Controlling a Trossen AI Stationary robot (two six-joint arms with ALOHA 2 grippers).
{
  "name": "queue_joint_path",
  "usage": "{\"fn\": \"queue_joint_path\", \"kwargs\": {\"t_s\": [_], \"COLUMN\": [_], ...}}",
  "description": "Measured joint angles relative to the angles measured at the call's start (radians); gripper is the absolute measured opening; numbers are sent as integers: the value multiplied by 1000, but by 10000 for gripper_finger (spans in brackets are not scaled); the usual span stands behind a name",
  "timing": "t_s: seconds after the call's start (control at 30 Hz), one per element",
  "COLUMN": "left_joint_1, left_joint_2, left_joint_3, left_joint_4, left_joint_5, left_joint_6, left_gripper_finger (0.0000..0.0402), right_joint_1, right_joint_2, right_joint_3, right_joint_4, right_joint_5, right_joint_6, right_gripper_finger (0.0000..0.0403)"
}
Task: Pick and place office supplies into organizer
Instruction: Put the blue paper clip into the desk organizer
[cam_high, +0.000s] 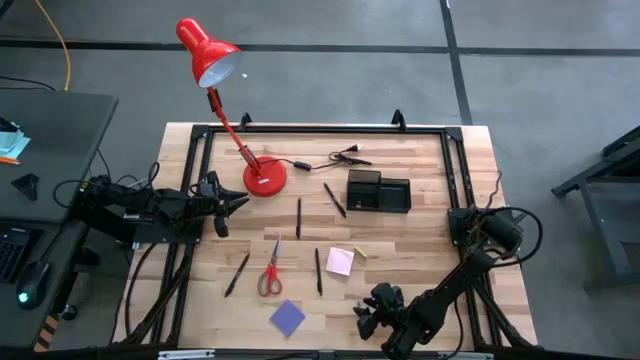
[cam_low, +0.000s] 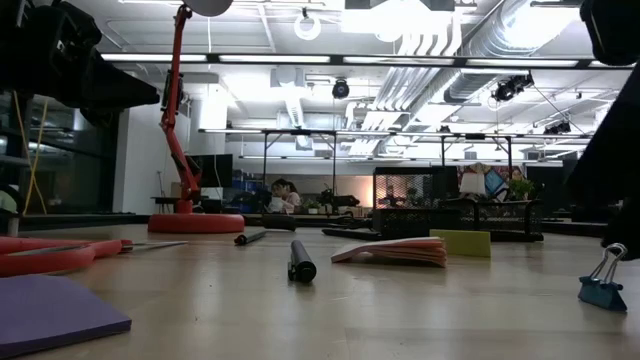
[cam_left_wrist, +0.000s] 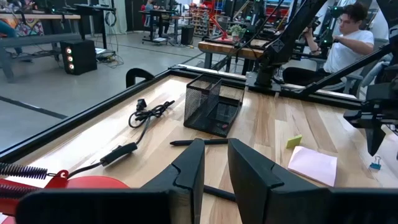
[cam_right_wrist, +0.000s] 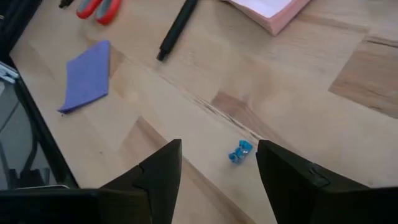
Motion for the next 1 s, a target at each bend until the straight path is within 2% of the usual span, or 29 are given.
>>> {"fn": "queue_joint_path", "kwargs": {"t_s": [0.27,0.43,0.87,1.0], "left_joint_1": [0,0,0,0], "left_joint_2": [0,0,0,0], "left_joint_3": [0,0,0,0], "left_joint_4": [0,0,0,0], "left_joint_5": [0,0,0,0], "left_joint_6": [0,0,0,0], "left_gripper_finger": [63,60,61,63], "right_joint_1": [-5,-12,-19,-21], "right_joint_2": [3,26,33,44], "right_joint_3": [0,0,0,0], "right_joint_4": [-3,-5,2,18], "right_joint_5": [-13,-64,-43,-35], "right_joint_6": [18,51,43,50], "right_gripper_finger": [195,195,194,182]}}
